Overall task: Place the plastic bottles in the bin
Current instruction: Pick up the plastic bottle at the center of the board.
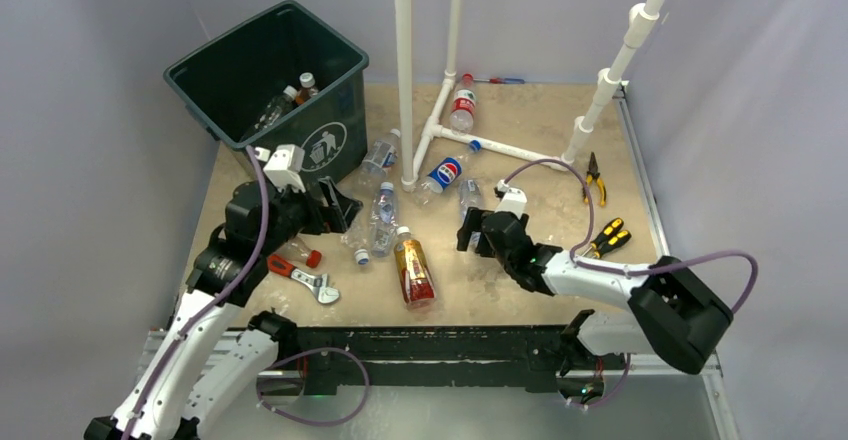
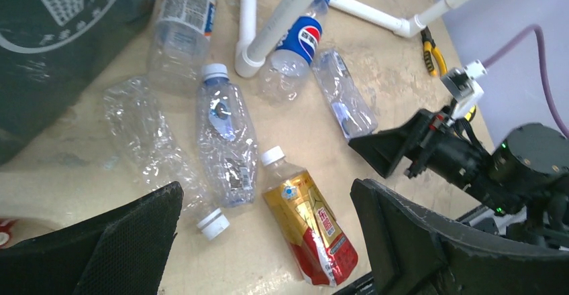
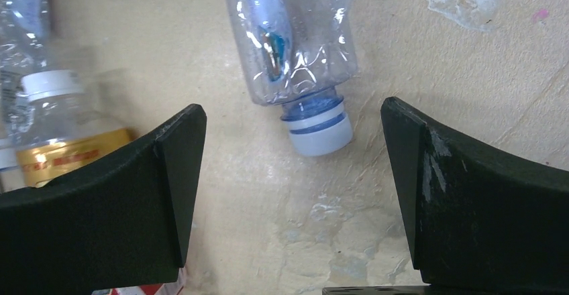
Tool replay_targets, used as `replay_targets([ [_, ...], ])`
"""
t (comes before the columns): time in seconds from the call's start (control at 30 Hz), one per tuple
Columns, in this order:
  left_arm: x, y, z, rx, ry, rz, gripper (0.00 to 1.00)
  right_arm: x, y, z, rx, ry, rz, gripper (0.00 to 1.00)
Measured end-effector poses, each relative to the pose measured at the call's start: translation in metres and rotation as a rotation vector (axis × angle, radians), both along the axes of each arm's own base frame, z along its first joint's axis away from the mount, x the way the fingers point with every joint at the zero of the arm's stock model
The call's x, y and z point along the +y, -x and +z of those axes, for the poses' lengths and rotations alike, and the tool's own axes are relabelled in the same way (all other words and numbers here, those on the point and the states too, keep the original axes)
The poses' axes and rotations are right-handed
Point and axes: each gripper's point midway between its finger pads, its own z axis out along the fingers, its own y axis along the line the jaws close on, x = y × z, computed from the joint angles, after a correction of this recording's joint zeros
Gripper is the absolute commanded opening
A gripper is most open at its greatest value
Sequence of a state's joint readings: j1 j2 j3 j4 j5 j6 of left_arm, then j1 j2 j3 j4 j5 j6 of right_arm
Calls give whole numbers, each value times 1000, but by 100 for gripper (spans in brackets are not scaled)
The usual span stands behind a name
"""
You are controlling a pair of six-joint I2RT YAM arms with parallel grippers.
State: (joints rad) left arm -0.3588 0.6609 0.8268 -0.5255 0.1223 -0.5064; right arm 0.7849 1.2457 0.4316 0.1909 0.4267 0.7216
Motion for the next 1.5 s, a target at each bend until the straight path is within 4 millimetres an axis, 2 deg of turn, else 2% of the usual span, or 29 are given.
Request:
replay_targets([
  [0.1,-8,3,-5,8,3,-28,99,-3,-5,-11,27,30,-11,99],
  [0.3,-27,2,-9,1,-14,-74,99,-4,-15,-15,33,34,-17,93],
  [0.43,-56,3,-24,14,-87,-120,99,-4,-21,-17,27,47,-10,82],
  [0.5,-75,9,-39,29,-151,-150,99,-2,-24,-16,22,52,-1,75],
  [0.6,-94,21,-50,29,-211,-194,99,0,-26,-17,19,55,18,60],
  [0.7,-93,19,-41,-6,-186,-160,99,3,-27,-15,9,53,35,46],
  [0.8,-87,16,-34,-35,-147,-114,99,6,-26,-13,2,44,57,39],
  [0.9,-82,17,-40,-32,-131,-89,99,7,-21,-7,-7,25,75,35],
  [1.07,-73,21,-49,-18,-110,-59,98,8,-20,29,-79,-36,89,31],
  [1.2,-67,23,-37,-54,-67,-46,98,8,-8,80,-170,-127,128,29],
  [1.3,-66,23,-24,-89,-25,-40,99,8,8,119,-251,-203,190,30],
  [1.37,-66,23,-15,-111,3,-38,99,12,21,139,-293,-243,264,30],
  [1.5,-69,23,1,-162,72,-46,99,27,51,153,-314,-272,465,30],
])
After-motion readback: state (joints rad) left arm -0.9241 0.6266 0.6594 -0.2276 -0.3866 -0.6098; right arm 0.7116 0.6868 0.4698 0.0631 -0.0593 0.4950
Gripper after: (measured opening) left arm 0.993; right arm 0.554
